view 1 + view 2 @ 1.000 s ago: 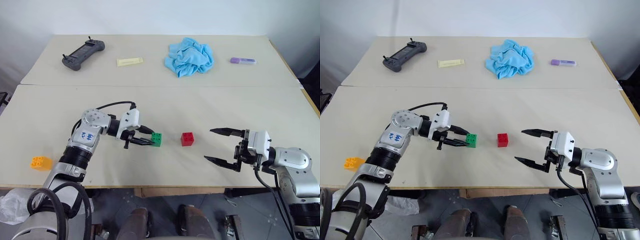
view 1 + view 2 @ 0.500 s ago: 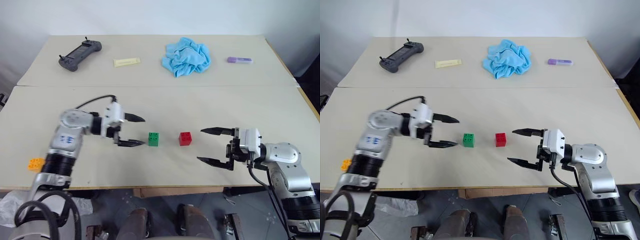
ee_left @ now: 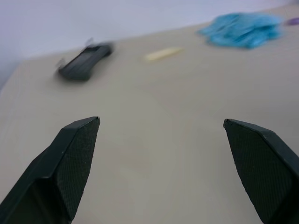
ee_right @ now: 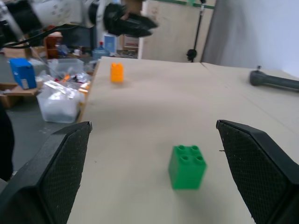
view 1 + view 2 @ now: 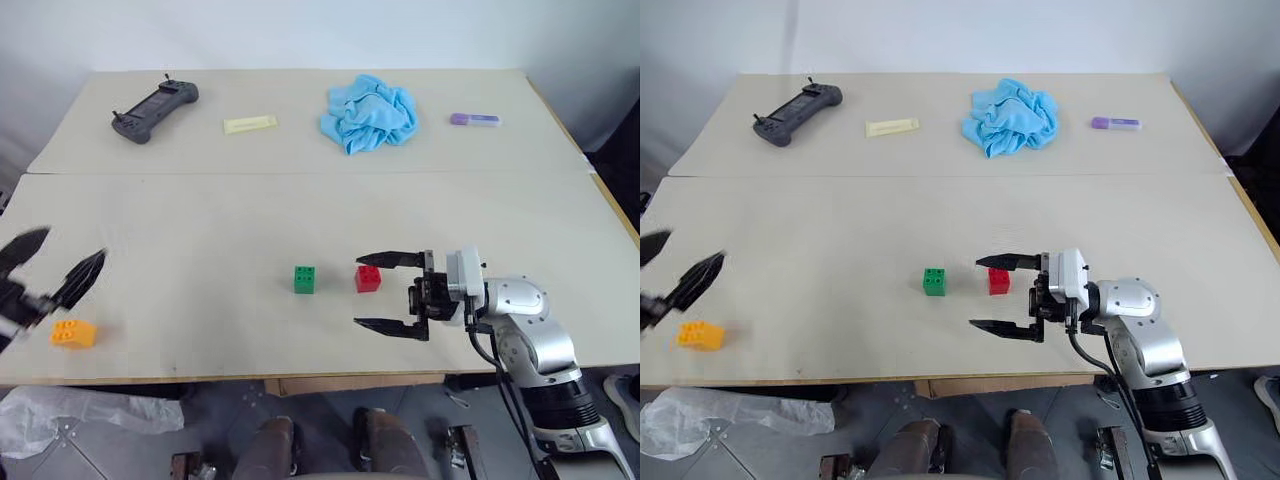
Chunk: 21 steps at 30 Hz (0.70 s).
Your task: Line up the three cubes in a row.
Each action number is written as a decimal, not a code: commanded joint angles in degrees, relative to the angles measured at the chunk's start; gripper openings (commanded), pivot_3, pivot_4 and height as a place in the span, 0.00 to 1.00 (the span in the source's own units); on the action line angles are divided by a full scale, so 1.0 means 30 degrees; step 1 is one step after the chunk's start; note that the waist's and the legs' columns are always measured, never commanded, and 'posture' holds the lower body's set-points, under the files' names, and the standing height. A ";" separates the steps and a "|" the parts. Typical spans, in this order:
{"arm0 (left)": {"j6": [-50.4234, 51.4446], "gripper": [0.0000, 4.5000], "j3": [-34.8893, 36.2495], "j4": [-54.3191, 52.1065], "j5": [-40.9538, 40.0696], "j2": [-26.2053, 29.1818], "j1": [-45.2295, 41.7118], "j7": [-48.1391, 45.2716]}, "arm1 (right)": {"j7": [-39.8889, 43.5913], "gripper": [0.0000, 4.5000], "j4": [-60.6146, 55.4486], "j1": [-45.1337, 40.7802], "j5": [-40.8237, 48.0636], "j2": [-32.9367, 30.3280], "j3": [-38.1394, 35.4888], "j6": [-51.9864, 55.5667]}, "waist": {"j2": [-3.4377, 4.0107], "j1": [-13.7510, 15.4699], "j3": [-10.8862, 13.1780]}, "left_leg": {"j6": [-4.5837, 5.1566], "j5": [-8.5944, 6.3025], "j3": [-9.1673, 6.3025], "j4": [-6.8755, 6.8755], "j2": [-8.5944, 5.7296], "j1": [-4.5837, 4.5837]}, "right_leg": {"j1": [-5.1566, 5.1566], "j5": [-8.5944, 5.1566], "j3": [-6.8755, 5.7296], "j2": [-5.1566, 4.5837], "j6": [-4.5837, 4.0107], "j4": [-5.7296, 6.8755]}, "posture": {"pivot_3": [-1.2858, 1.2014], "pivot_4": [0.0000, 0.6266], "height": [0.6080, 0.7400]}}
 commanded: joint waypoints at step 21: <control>-0.2987 1.00 0.0062 -0.0007 -0.1251 -0.2961 0.7144 0.0094 | 0.0289 1.00 -0.1811 -0.0781 0.0656 -0.0139 0.0375 0.0938 | -0.0043 -0.0154 -0.0025 | 0.0020 -0.0075 0.0000 -0.0107 0.0045 0.0095 | 0.0100 -0.0024 -0.0003 -0.0001 -0.0050 -0.0226 | 0.52 0.24 1.00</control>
